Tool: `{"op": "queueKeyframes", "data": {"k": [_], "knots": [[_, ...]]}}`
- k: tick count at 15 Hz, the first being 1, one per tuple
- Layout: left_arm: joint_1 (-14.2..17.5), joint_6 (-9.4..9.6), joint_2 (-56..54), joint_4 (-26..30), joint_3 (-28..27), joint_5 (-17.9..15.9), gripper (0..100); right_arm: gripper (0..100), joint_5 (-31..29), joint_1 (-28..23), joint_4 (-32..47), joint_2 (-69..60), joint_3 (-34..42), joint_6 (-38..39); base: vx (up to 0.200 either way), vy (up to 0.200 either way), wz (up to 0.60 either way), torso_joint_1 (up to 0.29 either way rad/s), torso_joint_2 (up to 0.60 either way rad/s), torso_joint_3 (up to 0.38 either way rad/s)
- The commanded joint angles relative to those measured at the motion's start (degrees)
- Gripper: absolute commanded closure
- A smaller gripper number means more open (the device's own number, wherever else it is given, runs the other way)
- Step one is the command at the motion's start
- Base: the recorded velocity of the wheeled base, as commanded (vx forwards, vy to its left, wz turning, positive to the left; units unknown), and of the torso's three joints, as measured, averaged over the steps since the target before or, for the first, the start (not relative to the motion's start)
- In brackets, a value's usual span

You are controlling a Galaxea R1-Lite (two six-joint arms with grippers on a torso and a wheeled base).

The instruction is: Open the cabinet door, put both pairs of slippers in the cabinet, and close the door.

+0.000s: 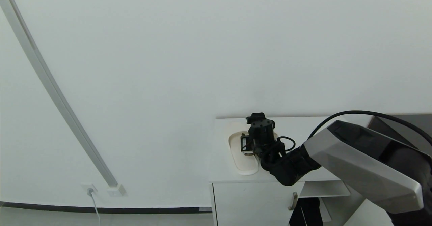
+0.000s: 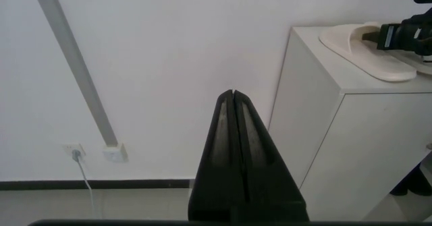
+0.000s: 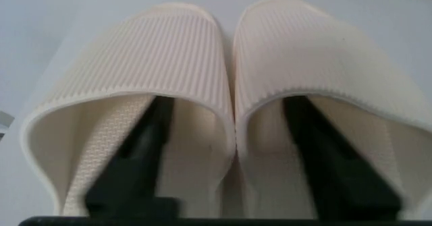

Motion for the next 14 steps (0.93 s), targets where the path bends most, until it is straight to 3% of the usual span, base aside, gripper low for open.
{"op": "queueKeyframes", "data": {"k": [1,8,11,14], "knots": [[0.02,0.02,0.07,0.02,0.0,0.04,100,100,0.0,0.01,-0.05,0.41,-0.19,0.04,0.0,0.0,0.0,0.0,0.0,0.0],[0.02,-0.07,0.07,0.02,0.0,0.12,100,100,0.0,0.27,-0.4,-0.29,0.52,0.56,0.0,0.0,0.0,0.0,0.0,0.0],[0.02,-0.16,0.07,-0.07,0.0,0.12,100,100,3.42,2.12,-1.9,-11.19,10.54,0.56,0.0,0.0,0.0,0.0,0.0,0.0],[0.02,-0.16,0.07,0.02,0.0,0.04,100,100,7.03,4.32,-5.33,-25.34,25.65,-0.67,0.0,0.0,0.0,0.0,0.0,0.0]]}}
